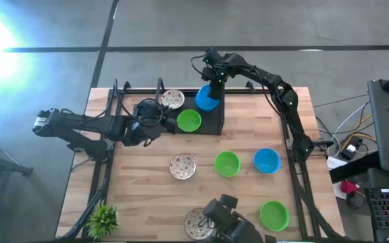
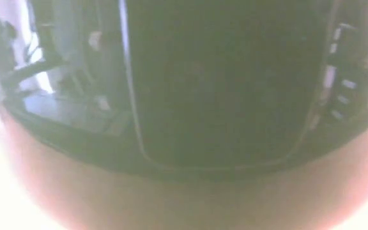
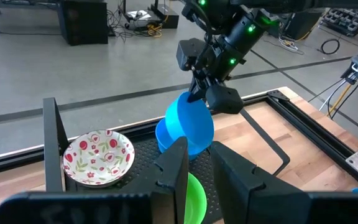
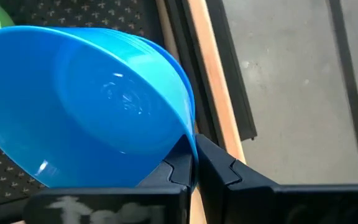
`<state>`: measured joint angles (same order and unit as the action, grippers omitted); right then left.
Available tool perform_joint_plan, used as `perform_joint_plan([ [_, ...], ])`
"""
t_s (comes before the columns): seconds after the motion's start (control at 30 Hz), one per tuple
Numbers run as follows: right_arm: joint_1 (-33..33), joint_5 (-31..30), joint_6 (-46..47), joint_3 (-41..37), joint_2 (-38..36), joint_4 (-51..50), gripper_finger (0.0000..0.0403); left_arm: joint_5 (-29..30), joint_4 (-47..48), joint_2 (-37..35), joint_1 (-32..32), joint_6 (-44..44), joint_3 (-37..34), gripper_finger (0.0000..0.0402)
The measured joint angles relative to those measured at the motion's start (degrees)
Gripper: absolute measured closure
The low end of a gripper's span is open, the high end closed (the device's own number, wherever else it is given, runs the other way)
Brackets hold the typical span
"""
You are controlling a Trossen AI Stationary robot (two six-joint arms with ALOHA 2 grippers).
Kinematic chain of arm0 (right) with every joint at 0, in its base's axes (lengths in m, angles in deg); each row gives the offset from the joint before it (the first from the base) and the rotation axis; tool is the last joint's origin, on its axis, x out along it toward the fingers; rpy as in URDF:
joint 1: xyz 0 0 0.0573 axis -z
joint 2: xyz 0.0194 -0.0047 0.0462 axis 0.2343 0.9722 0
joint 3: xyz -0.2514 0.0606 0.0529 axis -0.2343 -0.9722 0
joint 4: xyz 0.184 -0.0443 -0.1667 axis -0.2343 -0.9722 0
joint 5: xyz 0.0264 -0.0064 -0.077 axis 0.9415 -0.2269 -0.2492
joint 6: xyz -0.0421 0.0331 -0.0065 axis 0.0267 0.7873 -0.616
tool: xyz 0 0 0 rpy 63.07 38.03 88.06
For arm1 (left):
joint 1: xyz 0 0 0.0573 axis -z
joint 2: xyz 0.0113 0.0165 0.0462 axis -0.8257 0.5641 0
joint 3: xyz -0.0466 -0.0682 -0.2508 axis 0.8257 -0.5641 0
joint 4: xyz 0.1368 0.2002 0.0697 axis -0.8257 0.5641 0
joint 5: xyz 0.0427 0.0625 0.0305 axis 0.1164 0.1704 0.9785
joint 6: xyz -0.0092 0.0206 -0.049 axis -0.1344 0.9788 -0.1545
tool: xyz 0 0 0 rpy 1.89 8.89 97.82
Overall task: Pick & Place Mini bowls
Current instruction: Stack the top blue bowl on top of the blue bowl on the shelf
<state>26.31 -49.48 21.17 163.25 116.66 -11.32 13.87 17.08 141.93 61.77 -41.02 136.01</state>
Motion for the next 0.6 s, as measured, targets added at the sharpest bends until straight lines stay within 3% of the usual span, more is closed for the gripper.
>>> perform_joint_plan([
  [0.6,-0.22,0.48,-3.00,2.02,-0.46,0.36,0.0270,0.22,-0.23,0.00,0.00,-0.06,0.22,0.0326],
])
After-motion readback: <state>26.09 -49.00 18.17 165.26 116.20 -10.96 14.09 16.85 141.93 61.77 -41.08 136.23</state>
